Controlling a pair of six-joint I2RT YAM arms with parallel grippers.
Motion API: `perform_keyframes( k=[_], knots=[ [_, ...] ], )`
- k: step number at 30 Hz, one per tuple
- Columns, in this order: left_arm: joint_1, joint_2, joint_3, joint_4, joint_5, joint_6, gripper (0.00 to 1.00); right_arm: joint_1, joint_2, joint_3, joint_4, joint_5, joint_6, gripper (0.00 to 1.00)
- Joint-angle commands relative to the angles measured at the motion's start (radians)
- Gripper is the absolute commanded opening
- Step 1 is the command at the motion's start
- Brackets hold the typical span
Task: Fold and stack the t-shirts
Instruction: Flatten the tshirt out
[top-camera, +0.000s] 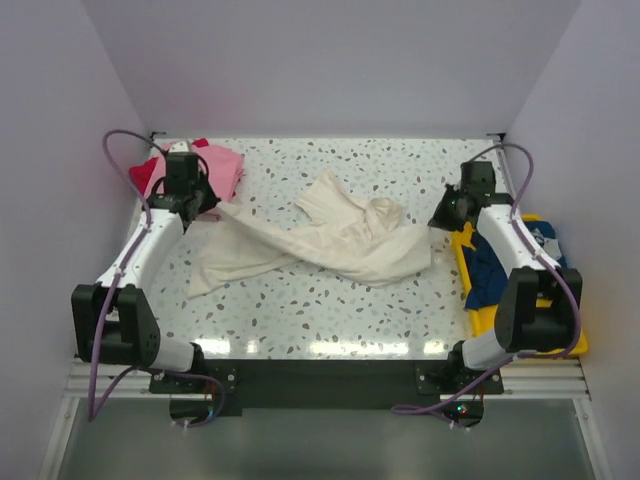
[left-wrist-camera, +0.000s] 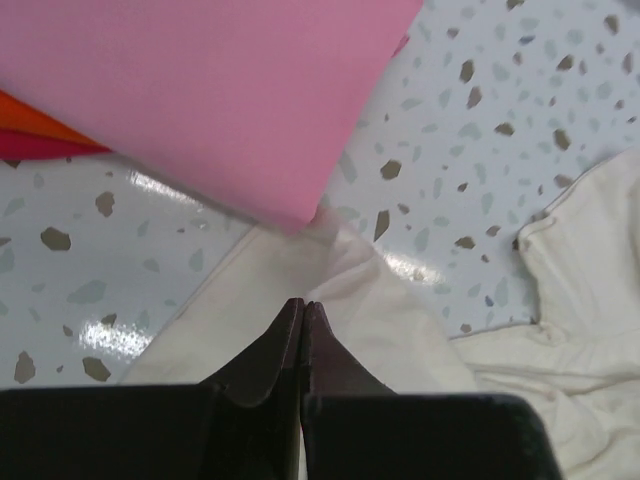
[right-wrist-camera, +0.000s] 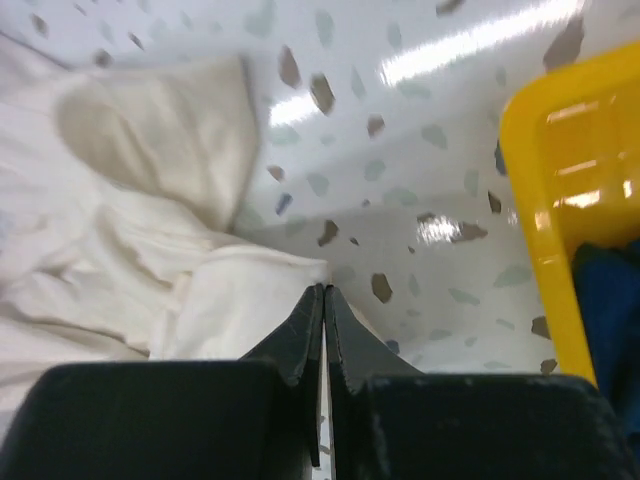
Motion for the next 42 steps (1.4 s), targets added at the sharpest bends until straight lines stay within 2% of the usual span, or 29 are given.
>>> perform_keyframes(
  k=[1,9,15,20,27,32,38,42],
  knots=[
    [0.046,-0.017,0.145,0.035,0.069,-0.031,0.0,-0.06,-0.068,0.191,-0.046,-0.041,-0.027,0.0],
    [0.164,-0.055,0.276,0.054,0.215,-0.099,0.0,-0.111,0.001,0.486,0.07,-0.203,0.032,0.0],
    [0.17,-0.061,0.437,0.115,0.339,-0.07,0.0,-0.114,0.049,0.718,0.174,-0.292,0.042,0.0],
    [0.17,-0.097,0.567,0.133,0.41,-0.014,0.0,-0.112,-0.003,0.847,0.23,-0.326,-0.006,0.0],
    [0.17,-0.219,0.693,0.101,0.387,0.073,0.0,-0.112,-0.084,1.121,0.198,-0.316,-0.056,0.0],
    [0.172,-0.271,0.782,0.064,0.352,0.099,0.0,-0.112,-0.077,1.345,0.153,-0.328,-0.046,0.0],
    [0.17,-0.291,0.808,0.061,0.381,0.076,0.0,-0.114,-0.069,1.372,0.237,-0.389,0.049,0.0],
    [0.172,-0.252,0.741,0.093,0.41,0.052,0.0,-0.112,-0.023,1.351,0.276,-0.389,0.08,0.0]
  ],
)
